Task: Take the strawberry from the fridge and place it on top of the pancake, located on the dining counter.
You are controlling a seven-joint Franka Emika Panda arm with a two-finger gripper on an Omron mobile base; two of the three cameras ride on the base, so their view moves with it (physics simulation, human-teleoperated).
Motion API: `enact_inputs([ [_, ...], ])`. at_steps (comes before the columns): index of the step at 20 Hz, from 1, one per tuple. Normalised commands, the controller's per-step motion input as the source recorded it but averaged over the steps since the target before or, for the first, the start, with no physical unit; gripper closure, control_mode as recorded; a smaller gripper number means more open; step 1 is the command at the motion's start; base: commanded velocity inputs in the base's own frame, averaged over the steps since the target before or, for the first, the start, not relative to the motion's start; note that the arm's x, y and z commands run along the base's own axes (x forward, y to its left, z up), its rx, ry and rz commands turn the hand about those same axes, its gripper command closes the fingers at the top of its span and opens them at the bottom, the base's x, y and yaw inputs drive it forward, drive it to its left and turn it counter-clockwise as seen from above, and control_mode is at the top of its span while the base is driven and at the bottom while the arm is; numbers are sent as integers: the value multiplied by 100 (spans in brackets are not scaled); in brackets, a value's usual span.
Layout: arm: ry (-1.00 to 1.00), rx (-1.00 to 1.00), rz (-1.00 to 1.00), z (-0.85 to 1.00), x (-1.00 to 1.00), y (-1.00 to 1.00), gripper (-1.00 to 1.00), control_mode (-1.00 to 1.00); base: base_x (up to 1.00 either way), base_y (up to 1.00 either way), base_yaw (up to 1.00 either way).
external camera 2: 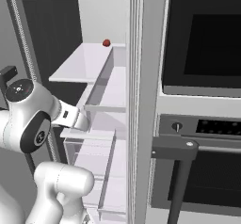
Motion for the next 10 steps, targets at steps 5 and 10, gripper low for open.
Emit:
enact_inputs([
  [5,0,0,0,0,0,0,-100,100,-66,4,-14],
  [10,0,0,0,0,0,0,-100,100,26,43,-5],
])
